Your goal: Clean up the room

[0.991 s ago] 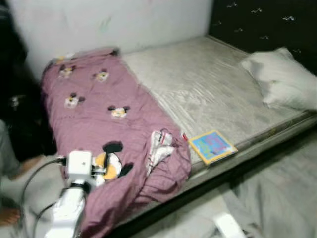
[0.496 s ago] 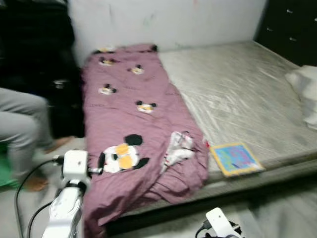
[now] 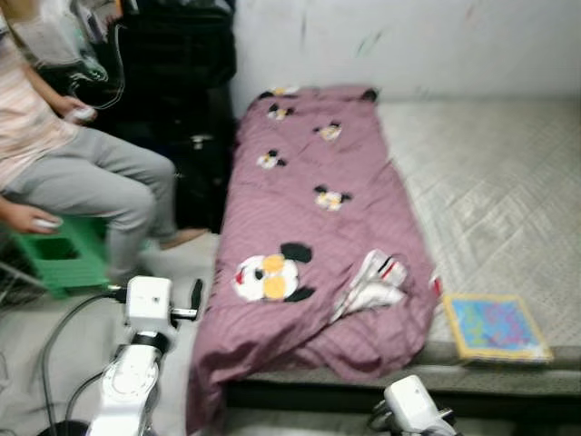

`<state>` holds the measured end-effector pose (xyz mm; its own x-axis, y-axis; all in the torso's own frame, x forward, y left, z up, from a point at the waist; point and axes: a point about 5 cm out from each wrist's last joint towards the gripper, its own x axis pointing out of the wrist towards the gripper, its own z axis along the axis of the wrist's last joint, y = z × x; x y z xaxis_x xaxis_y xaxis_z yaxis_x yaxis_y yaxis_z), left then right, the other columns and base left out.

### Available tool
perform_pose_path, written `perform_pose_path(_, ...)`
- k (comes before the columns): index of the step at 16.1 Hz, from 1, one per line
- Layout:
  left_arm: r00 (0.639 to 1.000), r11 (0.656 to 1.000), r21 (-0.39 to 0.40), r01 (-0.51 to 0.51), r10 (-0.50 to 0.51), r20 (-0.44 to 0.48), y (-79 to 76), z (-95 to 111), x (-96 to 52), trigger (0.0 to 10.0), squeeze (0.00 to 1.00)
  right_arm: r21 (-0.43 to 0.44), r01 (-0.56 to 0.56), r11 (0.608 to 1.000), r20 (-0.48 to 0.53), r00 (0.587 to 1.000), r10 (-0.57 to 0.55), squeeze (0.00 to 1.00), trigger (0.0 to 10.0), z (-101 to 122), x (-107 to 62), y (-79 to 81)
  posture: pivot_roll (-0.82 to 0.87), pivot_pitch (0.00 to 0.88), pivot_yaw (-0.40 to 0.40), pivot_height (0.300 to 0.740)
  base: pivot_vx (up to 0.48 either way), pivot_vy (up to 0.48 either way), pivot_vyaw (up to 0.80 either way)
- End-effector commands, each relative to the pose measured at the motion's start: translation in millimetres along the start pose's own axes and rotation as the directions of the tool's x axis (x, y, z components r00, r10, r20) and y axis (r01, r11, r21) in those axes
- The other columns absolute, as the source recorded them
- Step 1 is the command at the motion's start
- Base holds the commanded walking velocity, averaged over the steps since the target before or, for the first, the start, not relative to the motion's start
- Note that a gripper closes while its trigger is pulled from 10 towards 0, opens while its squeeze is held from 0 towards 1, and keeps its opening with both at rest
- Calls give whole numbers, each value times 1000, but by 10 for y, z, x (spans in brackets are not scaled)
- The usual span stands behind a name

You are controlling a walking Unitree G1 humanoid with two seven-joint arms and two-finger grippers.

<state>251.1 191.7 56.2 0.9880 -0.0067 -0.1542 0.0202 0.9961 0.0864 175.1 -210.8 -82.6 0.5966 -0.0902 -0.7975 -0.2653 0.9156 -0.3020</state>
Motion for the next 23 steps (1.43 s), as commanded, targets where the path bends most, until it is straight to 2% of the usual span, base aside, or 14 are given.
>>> perform_pose_path(1,1000,1000,18,-13,13,6,52,21,9,10000,0,58,34,998,66,997,-38,0,10000,149,21,-71,19,0,24,740,0,0,0)
perform_pose_path(3,1000,1000,20,-19,19,17,66,38,22,10000,0,137,107,985,150,980,-127,0,10000,301,20,-273,16,0,27,740,0,0,0)
perform_pose_path(6,999,1000,26,-17,16,31,69,62,30,10000,0,161,226,961,303,915,-266,0,10000,589,-63,-826,2,0,30,740,0,0,0)
perform_pose_path(8,998,1000,25,-10,8,55,57,117,47,10000,0,213,290,933,478,802,-358,0,10000,904,-229,-1092,-10,0,36,740,0,0,0)
perform_pose_path(9,998,1000,22,-2,0,58,41,123,51,10000,0,175,330,928,544,753,-370,0,10000,1017,-312,-1118,-17,0,39,740,0,0,0)
perform_pose_path(10,998,1000,22,11,-12,62,18,127,58,10000,0,164,326,931,622,698,-354,0,10000,1168,-424,-1035,-21,0,41,740,0,0,0)
perform_pose_path(11,998,1000,23,13,-14,65,11,134,63,10000,0,186,293,938,661,669,-340,0,10000,1260,-498,-954,-23,0,43,740,0,0,0)
perform_pose_path(13,997,1000,18,5,-6,76,24,160,50,10000,0,340,64,938,717,628,-303,0,10000,1493,-672,-730,-24,0,47,740,0,0,0)
perform_pose_path(14,997,1000,12,-9,8,81,61,163,-4,10000,0,429,-105,897,717,644,-268,0,10000,1590,-755,-580,-28,0,48,740,0,0,0)
perform_pose_path(15,996,1000,9,-20,20,83,89,162,-54,10000,0,459,-176,871,729,635,-256,0,10000,1635,-833,-513,-25,0,48,740,0,0,0)
perform_pose_path(16,996,999,2,-45,44,83,130,157,-131,10000,0,404,-240,883,779,596,-194,0,10000,1675,-969,-388,-18,0,45,740,0,0,0)
perform_pose_path(19,996,999,-3,-54,54,70,159,133,-170,10000,0,217,-259,941,820,572,-32,0,10000,1618,-1169,-204,-6,0,37,740,0,0,0)
perform_pose_path(21,994,998,-4,-62,62,91,174,202,-117,10000,0,217,-289,932,800,599,-1,0,10000,1575,-1205,-238,-1,0,37,740,0,0,0)
perform_pose_path(23,990,998,-25,-60,63,128,143,307,-97,10000,0,231,-251,940,794,607,-33,0,10000,1563,-1189,-306,5,0,34,740,0,0,0)
